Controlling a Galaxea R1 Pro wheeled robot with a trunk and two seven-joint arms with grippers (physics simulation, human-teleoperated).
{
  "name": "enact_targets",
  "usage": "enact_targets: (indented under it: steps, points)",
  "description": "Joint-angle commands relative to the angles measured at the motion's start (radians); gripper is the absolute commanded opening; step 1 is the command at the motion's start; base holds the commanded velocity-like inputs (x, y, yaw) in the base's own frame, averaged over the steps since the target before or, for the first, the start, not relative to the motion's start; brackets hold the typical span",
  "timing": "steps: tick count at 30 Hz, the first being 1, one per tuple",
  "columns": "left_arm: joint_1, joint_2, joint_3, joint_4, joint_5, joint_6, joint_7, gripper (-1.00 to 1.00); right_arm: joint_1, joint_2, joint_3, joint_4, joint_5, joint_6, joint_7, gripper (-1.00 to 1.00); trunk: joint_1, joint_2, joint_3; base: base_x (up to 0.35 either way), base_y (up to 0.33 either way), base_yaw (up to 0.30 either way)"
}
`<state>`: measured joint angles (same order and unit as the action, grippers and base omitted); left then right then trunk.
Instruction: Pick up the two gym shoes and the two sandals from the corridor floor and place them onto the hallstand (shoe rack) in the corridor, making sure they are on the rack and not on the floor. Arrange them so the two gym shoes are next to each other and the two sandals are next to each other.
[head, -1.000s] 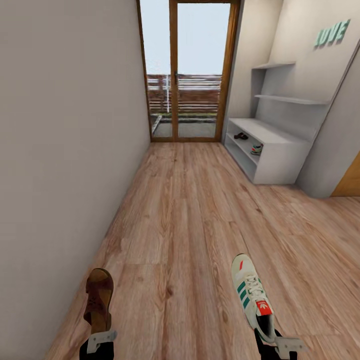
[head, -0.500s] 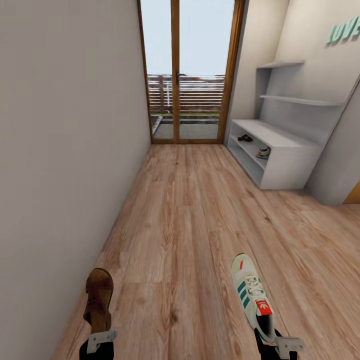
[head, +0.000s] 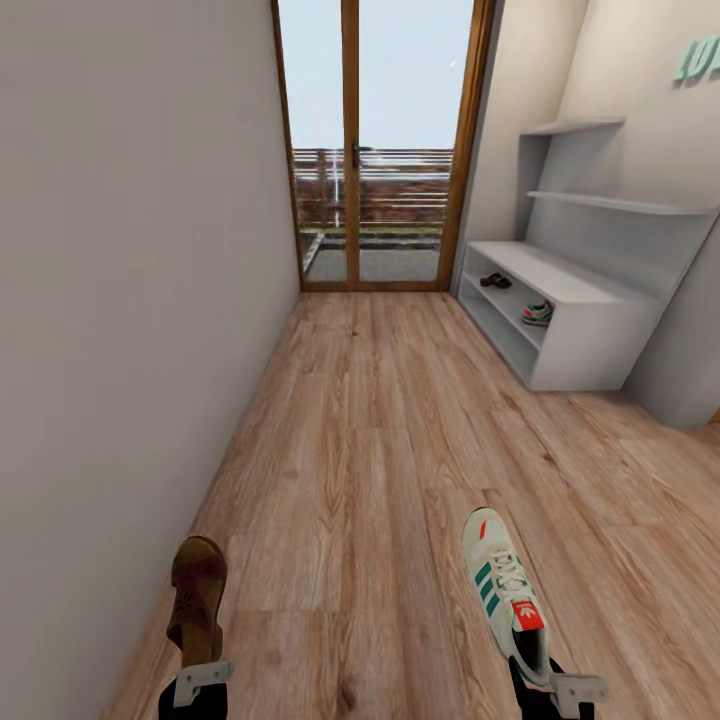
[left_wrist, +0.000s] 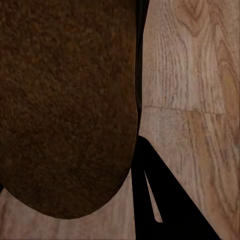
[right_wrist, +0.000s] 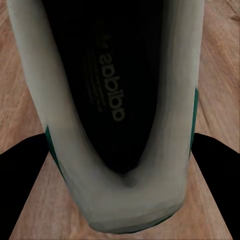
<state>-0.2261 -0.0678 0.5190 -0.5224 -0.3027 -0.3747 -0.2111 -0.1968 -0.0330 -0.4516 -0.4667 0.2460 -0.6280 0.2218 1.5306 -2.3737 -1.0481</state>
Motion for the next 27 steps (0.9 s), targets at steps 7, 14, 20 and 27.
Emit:
enact_targets:
  steps: [7, 14, 20, 27]
  points:
    - [-0.001, -0.001, 0.009, -0.001, -0.009, -0.003, -0.007, -1.0, -0.001, 0.001, -0.009, 0.0, 0.007, -0.004, 0.007, -1.0, 0.0, 0.0, -0.001, 0.337, 0.0, 0.0]
    - [-0.001, -0.001, 0.009, -0.001, -0.009, -0.003, -0.007, -1.0, -0.001, 0.001, -0.009, 0.0, 0.007, -0.004, 0.007, -1.0, 0.0, 0.0, -0.001, 0.337, 0.0, 0.0]
    - [-0.001, -0.001, 0.009, -0.001, -0.009, -0.003, -0.007, -1.0, -0.001, 0.001, -0.009, 0.0, 0.007, -0.004, 0.007, -1.0, 0.0, 0.0, -0.001, 0.337, 0.0, 0.0]
    - [-0.001, -0.001, 0.008, -0.001, -0.009, -0.003, -0.007, -1.0, -0.001, 0.001, -0.009, 0.0, 0.007, -0.004, 0.007, -1.0, 0.0, 0.0, -0.001, 0.337, 0.0, 0.0]
